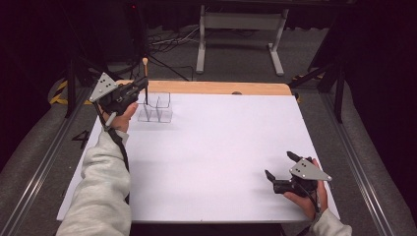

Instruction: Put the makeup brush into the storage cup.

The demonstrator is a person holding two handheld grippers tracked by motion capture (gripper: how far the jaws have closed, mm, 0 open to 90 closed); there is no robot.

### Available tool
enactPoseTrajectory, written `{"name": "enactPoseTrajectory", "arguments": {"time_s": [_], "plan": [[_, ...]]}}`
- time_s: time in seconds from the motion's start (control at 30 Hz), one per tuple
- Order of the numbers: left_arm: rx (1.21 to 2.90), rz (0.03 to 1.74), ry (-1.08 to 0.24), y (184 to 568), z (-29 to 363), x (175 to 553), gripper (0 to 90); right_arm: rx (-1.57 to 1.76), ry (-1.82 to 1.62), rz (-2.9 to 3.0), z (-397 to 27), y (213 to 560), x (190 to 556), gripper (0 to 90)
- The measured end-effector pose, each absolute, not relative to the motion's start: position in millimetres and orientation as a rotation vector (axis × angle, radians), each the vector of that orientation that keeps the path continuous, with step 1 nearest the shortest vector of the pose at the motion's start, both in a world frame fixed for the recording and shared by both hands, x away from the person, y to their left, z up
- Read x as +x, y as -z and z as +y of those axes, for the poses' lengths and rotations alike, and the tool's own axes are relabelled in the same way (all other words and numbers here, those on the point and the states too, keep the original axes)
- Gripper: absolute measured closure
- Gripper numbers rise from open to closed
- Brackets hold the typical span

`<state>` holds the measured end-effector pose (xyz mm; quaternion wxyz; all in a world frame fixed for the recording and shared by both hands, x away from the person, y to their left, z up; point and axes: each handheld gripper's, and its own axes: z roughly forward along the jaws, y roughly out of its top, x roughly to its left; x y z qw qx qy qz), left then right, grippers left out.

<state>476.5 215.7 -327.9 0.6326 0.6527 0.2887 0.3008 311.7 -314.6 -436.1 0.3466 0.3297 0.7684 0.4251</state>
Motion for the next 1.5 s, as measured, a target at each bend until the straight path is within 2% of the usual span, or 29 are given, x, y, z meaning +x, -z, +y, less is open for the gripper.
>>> {"name": "enactPoseTrajectory", "arguments": {"time_s": [0.8, 1.5], "plan": [[1.463, 0.640, -0.699, 313.8, 210.1, 491.8, 82.9, 0.856, -1.105, 1.976, -315.7, 433.7, 310.5, 5.1], [1.480, 0.701, -0.678, 340.4, 204.8, 515.4, 82.8, 0.866, -1.113, 1.962, -318.1, 433.3, 309.9, 5.0]]}}
